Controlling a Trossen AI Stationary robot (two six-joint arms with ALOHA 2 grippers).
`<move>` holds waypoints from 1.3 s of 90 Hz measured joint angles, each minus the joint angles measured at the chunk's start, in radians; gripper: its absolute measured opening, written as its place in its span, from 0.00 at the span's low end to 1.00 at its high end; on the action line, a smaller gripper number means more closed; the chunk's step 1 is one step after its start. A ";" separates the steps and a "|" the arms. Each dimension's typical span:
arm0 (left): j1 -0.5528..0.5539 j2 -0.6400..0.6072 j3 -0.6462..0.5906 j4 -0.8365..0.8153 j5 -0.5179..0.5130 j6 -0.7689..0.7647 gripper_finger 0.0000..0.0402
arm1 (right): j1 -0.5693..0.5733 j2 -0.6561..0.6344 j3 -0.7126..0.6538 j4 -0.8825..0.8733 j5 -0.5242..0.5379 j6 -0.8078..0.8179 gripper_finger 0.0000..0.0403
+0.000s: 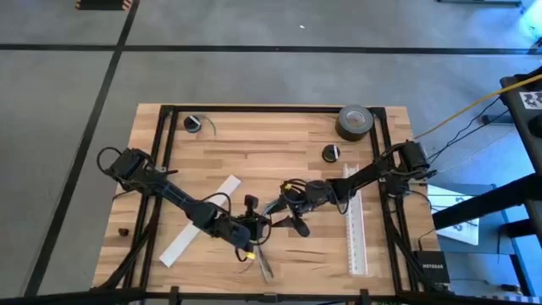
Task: Ziptie cables
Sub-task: Wrap the cable wires using the black zip tie
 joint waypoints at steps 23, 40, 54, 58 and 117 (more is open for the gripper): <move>0.000 0.000 0.000 0.000 0.000 0.000 0.00 | 0.001 0.000 0.000 -0.011 -0.001 0.002 0.54; 0.000 0.000 0.000 0.000 0.000 0.000 0.00 | 0.014 0.000 0.000 -0.002 -0.007 0.025 0.53; 0.000 0.000 0.000 0.000 0.000 0.000 0.00 | 0.029 0.000 -0.001 0.008 -0.002 0.021 0.46; 0.000 0.000 0.000 0.000 0.000 0.000 0.00 | 0.029 0.000 -0.001 0.004 -0.001 0.021 0.43; 0.000 0.000 0.000 -0.001 -0.001 -0.002 0.00 | 0.029 0.000 -0.001 0.004 0.084 -0.063 0.01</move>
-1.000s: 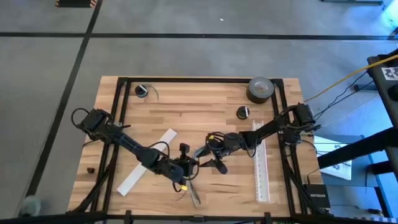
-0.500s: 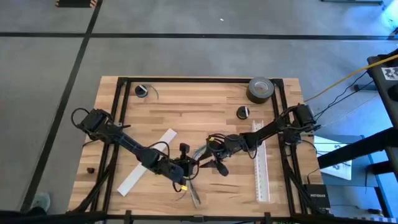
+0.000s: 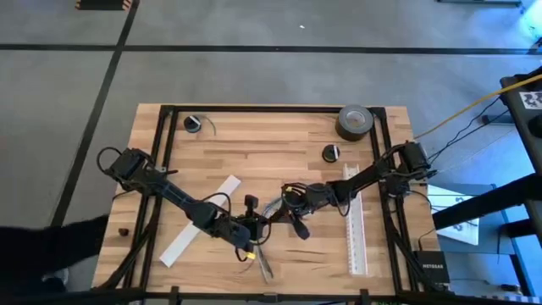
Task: Ziptie cables
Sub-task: Wrap the cable wires using the black zip tie
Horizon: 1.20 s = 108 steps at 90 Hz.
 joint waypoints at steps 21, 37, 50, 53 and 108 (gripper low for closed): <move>0.000 0.000 0.000 0.000 0.000 -0.013 0.00 | 0.033 0.000 0.000 0.003 0.095 -0.129 0.00; 0.000 0.000 0.000 0.000 -0.004 -0.014 0.00 | 0.059 0.000 0.000 0.021 0.219 -0.249 0.00; 0.001 0.000 0.000 -0.006 -0.004 -0.020 0.00 | 0.074 0.000 0.000 0.024 0.321 -0.337 0.00; 0.001 0.000 0.000 -0.006 -0.003 -0.020 0.00 | 0.075 0.000 0.000 0.025 0.330 -0.347 0.00; -0.004 0.006 -0.001 -0.087 0.058 -0.024 0.00 | 0.082 -0.180 0.000 -0.132 0.476 -0.528 0.00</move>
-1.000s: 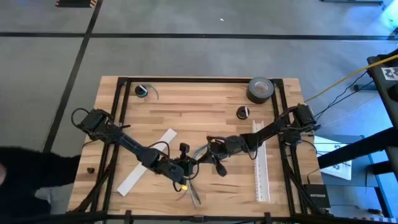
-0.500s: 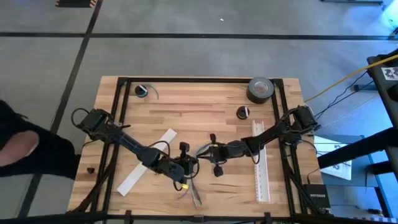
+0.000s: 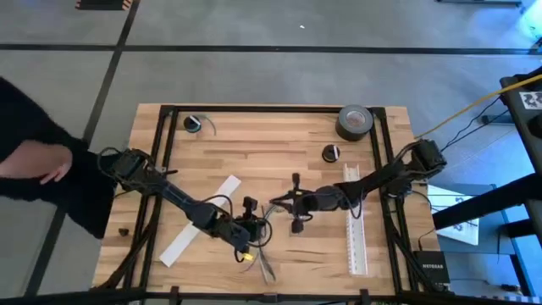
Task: Ziptie cables
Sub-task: Wrap the cable wires using the black zip tie
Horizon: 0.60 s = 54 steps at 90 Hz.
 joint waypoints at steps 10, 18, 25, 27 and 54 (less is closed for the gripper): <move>0.001 0.000 0.000 0.001 -0.003 0.000 0.00 | 0.000 -0.044 0.000 -0.042 0.001 -0.004 0.00; 0.001 0.000 0.000 0.004 -0.004 0.000 0.00 | 0.000 -0.059 0.000 -0.095 0.004 0.024 0.00; 0.001 0.000 0.000 0.004 -0.004 -0.001 0.00 | 0.000 -0.067 0.000 -0.138 0.004 0.071 0.00; 0.001 0.000 0.000 0.005 -0.004 -0.002 0.00 | 0.000 -0.069 0.000 -0.148 0.005 0.091 0.00; 0.002 0.000 0.000 0.005 -0.007 -0.003 0.00 | -0.014 -0.068 0.000 -0.279 -0.092 0.367 0.21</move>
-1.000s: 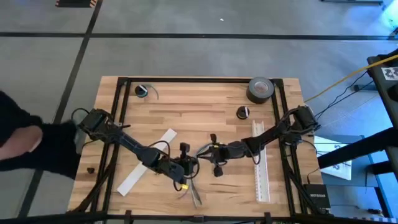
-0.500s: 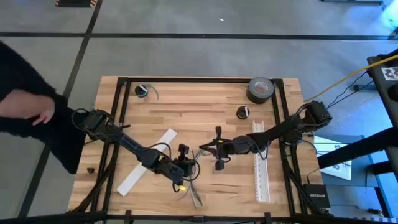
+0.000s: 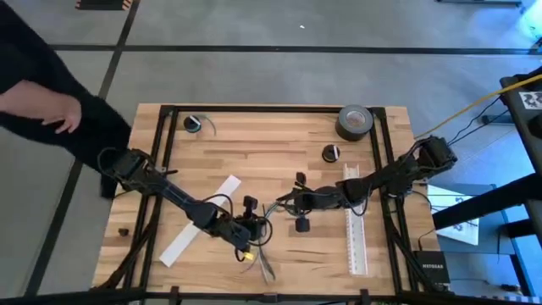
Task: Ziptie cables
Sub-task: Wrap the cable wires using the black zip tie
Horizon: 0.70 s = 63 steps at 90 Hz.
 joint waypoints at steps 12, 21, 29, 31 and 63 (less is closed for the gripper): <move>0.000 0.000 0.000 0.000 0.000 -0.007 0.00 | -0.025 0.015 0.000 -0.022 -0.180 0.072 0.38; 0.001 0.000 0.000 0.001 0.000 -0.010 0.00 | -0.040 0.039 0.000 -0.019 -0.267 0.092 0.48; 0.001 0.000 0.000 0.000 0.000 -0.012 0.00 | -0.047 0.072 0.000 -0.008 -0.293 0.100 0.54; 0.001 0.000 0.000 0.000 0.000 -0.014 0.00 | -0.047 0.082 0.000 0.000 -0.296 0.100 0.56; 0.001 0.000 0.000 0.000 -0.001 -0.015 0.00 | -0.052 0.183 0.000 0.127 -0.349 0.121 0.60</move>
